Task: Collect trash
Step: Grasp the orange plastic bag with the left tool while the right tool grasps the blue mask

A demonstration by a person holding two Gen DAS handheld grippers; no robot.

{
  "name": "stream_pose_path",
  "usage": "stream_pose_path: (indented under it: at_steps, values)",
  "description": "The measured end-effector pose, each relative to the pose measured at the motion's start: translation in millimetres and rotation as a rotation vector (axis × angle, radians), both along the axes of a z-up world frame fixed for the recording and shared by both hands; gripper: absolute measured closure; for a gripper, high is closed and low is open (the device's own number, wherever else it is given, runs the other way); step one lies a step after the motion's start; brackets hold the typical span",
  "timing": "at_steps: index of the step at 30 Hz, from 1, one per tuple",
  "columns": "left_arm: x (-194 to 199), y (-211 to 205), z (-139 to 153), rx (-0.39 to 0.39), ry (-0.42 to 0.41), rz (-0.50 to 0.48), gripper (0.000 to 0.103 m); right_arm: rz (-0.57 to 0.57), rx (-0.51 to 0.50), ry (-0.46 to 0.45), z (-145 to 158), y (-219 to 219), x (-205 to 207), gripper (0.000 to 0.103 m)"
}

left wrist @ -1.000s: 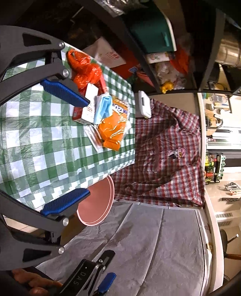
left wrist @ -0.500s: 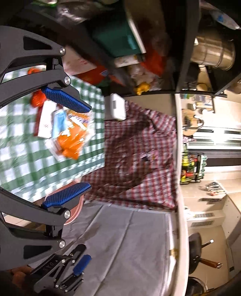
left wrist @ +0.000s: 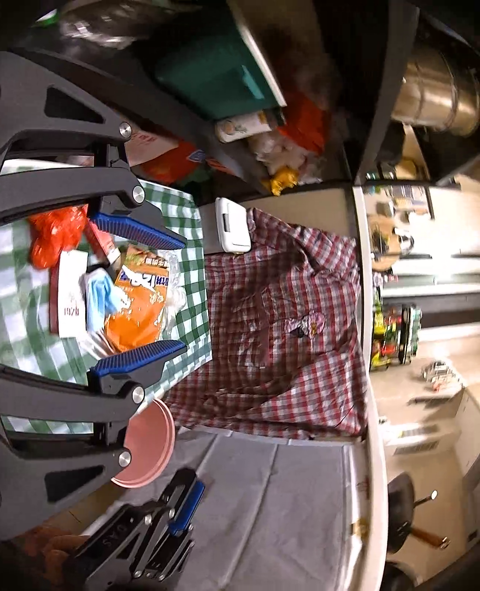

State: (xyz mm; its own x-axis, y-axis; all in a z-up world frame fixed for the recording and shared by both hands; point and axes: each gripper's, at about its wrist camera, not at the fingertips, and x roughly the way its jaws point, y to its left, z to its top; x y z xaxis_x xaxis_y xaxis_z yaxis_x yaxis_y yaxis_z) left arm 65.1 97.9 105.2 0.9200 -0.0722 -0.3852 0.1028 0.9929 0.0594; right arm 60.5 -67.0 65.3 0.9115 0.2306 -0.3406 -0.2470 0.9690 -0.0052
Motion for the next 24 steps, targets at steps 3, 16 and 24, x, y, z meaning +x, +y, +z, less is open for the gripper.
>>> stream_pose_path:
  at_steps: [3,16,24]
  values:
    - [2,17,-10,0.045,-0.014,-0.066,0.052,0.034,-0.005,0.019,-13,19,11,0.083]
    - [20,98,-123,-0.122,0.175,0.027,0.052,0.198,-0.09,0.157,-88,117,69,0.071]
    - [35,119,-164,-0.168,0.264,0.122,0.038,0.252,-0.169,0.26,-125,153,102,0.053]
